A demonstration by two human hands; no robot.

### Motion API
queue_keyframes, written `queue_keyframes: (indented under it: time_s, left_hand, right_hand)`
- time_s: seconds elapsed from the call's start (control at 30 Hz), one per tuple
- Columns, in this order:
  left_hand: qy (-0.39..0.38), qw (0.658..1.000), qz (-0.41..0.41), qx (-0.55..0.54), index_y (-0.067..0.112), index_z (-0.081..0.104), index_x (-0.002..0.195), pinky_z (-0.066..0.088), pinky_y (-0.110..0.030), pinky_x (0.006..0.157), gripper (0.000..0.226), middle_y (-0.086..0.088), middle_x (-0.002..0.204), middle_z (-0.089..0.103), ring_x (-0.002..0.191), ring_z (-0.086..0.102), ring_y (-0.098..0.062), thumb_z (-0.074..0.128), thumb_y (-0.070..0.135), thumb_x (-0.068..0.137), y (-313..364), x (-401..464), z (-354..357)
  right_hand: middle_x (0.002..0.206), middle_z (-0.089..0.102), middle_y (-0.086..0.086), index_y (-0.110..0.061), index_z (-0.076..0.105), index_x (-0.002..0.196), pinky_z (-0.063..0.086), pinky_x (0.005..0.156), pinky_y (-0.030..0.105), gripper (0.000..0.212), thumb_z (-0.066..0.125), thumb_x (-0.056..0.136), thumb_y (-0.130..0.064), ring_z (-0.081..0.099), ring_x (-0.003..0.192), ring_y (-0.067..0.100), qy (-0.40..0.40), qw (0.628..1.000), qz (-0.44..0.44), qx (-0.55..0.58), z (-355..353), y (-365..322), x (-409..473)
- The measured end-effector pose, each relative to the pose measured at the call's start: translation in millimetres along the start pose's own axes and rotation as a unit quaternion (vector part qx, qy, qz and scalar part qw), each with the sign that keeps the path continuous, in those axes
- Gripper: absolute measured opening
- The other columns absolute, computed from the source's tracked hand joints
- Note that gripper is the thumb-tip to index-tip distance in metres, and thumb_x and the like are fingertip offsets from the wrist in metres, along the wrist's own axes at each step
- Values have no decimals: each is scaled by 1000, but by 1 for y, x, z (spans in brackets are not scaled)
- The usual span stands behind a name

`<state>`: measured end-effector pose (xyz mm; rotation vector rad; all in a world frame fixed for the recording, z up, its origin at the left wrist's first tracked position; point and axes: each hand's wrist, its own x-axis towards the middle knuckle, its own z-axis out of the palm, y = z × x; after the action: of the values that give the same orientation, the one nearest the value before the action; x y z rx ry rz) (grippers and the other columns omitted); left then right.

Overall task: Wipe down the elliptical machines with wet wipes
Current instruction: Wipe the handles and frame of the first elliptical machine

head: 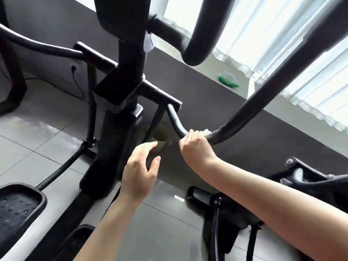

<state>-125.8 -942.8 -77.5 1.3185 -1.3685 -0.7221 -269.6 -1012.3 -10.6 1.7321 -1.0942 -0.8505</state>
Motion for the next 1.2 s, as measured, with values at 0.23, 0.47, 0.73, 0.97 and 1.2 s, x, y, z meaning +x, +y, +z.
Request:
queue_keyframes:
  time_s: [0.23, 0.47, 0.73, 0.97, 1.2]
  left_hand:
    - [11, 999, -30, 35, 17, 64, 124, 32, 2, 87, 42, 11, 116, 58, 106, 52, -3, 52, 29, 85, -24, -7, -15]
    - [-8, 1000, 15, 2, 14, 67, 119, 33, 2, 86, 29, 10, 111, 63, 100, 58, -4, 65, 6, 91, 5, 12, 21]
    - [-2, 989, 133, -70, 16, 69, 112, 46, -19, 91, 28, 10, 106, 68, 102, 60, 1, 58, 25, 89, 67, 36, 44]
    - [-3, 975, 183, -125, 25, 63, 115, 48, -21, 92, 34, 14, 112, 67, 112, 60, -3, 60, 44, 87, 102, 29, 23]
    - [-169, 914, -30, -368, 29, 62, 121, 51, -32, 96, 78, 3, 117, 70, 114, 64, -13, 77, 72, 58, 122, 2, 18]
  right_hand:
    - [101, 64, 28, 7, 60, 122, 52, 78, 56, 38, 55, 86, -4, 62, 85, 41, -22, 998, -45, -42, 0, -9, 10]
    - [81, 68, 12, -8, 74, 92, 51, 87, 47, 27, 49, 83, -7, 64, 75, 32, 172, 973, -141, -57, -13, 106, -62]
    - [105, 70, 8, -8, 69, 103, 33, 113, 39, 31, 38, 101, -1, 66, 105, 27, 354, 927, -124, 29, -7, 227, -78]
    - [97, 71, 1, -12, 72, 102, 55, 90, 36, 17, 56, 96, -8, 69, 94, 21, 429, 864, -56, 257, 2, 147, -102]
    - [94, 68, -11, -24, 71, 90, 55, 68, 28, 7, 66, 92, -29, 68, 83, 10, 281, 499, 172, 801, -20, 93, -123]
